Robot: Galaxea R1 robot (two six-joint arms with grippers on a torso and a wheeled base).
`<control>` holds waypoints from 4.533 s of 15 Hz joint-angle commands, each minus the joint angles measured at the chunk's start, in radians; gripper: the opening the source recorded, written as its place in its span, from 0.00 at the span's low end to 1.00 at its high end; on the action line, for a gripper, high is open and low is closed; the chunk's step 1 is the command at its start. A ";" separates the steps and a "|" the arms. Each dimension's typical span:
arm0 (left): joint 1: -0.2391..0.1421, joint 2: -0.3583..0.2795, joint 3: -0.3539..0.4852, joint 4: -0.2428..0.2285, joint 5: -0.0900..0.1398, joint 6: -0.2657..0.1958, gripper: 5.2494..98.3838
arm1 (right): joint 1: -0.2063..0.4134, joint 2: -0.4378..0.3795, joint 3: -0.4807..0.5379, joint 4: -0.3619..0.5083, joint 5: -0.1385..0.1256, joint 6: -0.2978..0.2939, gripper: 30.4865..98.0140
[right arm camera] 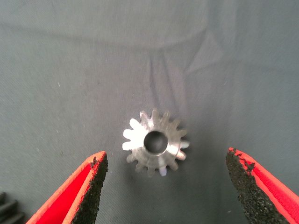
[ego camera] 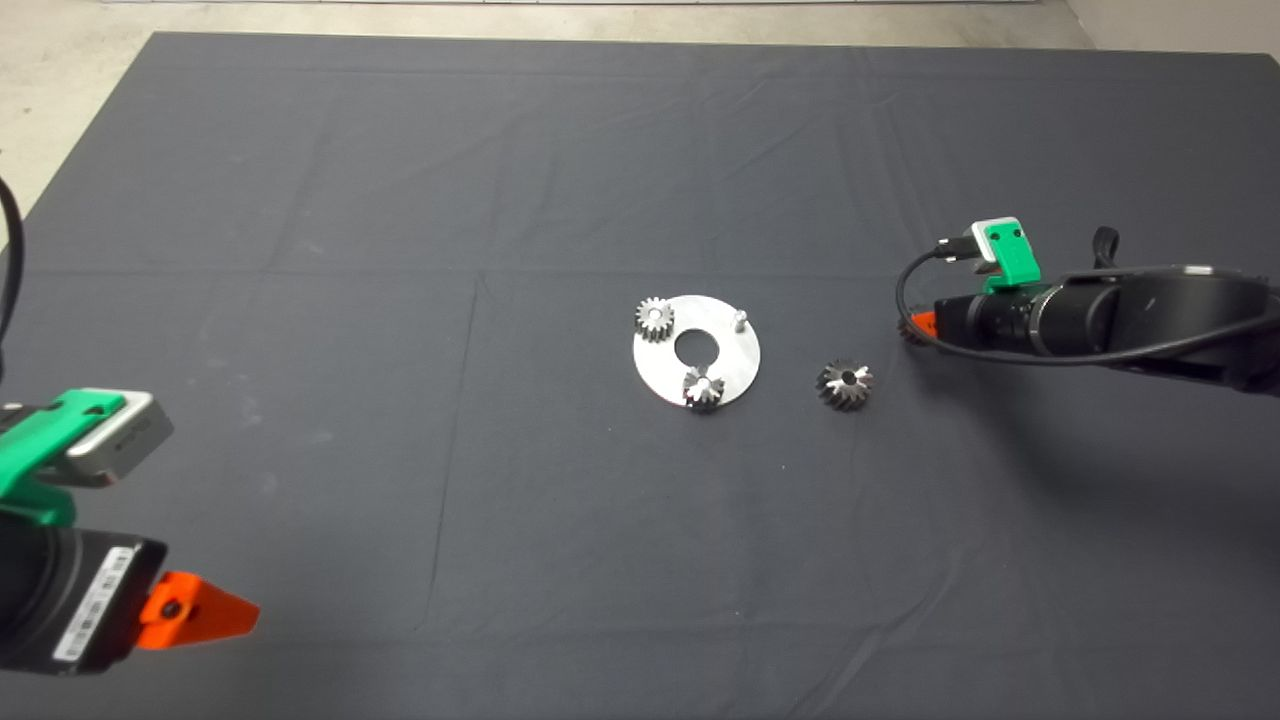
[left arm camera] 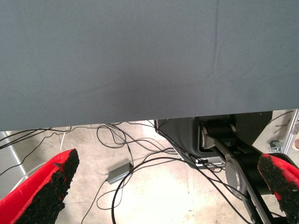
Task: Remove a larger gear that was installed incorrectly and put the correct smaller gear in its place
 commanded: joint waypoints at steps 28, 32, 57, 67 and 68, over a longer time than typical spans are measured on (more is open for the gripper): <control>-0.011 -0.003 0.006 -0.018 0.074 -0.004 1.00 | -0.035 0.052 -0.090 -0.096 0.016 0.111 0.46; -0.010 -0.003 0.006 -0.018 0.074 -0.004 1.00 | -0.035 0.052 -0.096 -0.096 0.016 0.125 0.38; -0.010 -0.004 0.006 -0.018 0.074 -0.007 1.00 | 0.077 0.171 -0.130 0.107 0.076 -0.010 0.16; -0.010 -0.003 0.006 -0.018 0.074 -0.007 1.00 | 0.238 0.340 -0.013 0.289 -0.101 -0.034 0.15; -0.010 -0.003 0.006 -0.018 0.074 -0.007 1.00 | 0.238 0.340 -0.007 0.299 -0.101 -0.028 0.15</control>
